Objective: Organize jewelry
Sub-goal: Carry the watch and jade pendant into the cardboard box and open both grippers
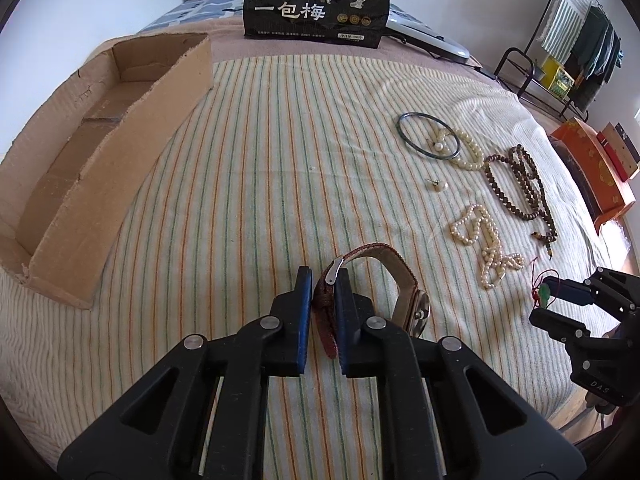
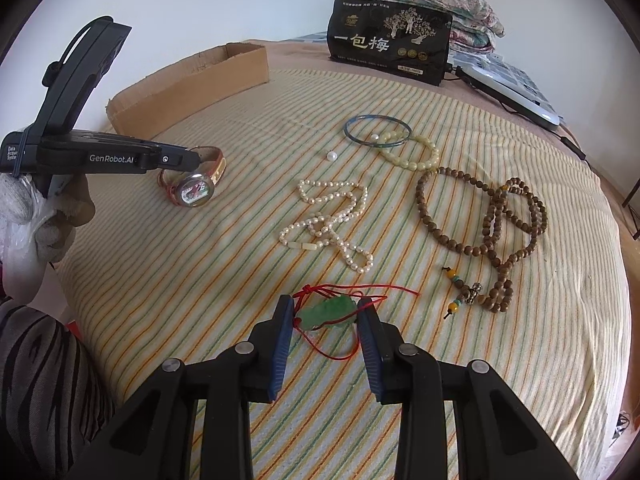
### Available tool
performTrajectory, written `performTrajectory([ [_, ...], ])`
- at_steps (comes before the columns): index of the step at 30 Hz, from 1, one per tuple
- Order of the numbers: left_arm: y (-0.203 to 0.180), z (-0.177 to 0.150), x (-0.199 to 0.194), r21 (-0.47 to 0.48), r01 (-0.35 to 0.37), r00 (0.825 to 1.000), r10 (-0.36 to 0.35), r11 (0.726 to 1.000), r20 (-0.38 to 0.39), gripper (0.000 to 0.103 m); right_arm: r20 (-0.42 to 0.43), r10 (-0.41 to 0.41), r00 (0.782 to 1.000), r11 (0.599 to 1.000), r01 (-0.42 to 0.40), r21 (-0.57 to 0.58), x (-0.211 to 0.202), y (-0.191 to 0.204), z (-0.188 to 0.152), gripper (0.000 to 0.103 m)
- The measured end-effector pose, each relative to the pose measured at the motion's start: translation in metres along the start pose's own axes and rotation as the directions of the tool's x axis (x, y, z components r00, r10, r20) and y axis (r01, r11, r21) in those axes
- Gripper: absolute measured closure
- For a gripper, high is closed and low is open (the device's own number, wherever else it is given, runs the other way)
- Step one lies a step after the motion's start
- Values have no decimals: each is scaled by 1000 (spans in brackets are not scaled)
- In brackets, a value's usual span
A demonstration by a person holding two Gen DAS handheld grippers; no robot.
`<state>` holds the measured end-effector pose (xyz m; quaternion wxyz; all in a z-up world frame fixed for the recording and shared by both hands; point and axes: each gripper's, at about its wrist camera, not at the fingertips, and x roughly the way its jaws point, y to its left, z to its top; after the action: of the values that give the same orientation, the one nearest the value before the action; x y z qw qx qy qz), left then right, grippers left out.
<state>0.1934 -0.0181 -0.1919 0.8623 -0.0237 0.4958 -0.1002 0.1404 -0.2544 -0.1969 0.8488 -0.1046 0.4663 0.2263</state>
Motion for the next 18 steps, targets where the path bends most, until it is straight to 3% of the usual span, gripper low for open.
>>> performTrajectory([
  [18, 18, 6, -69, -26, 15, 991, -12, 1000, 135, 94, 92, -20, 996, 1000, 22, -20, -38, 15, 39, 71],
])
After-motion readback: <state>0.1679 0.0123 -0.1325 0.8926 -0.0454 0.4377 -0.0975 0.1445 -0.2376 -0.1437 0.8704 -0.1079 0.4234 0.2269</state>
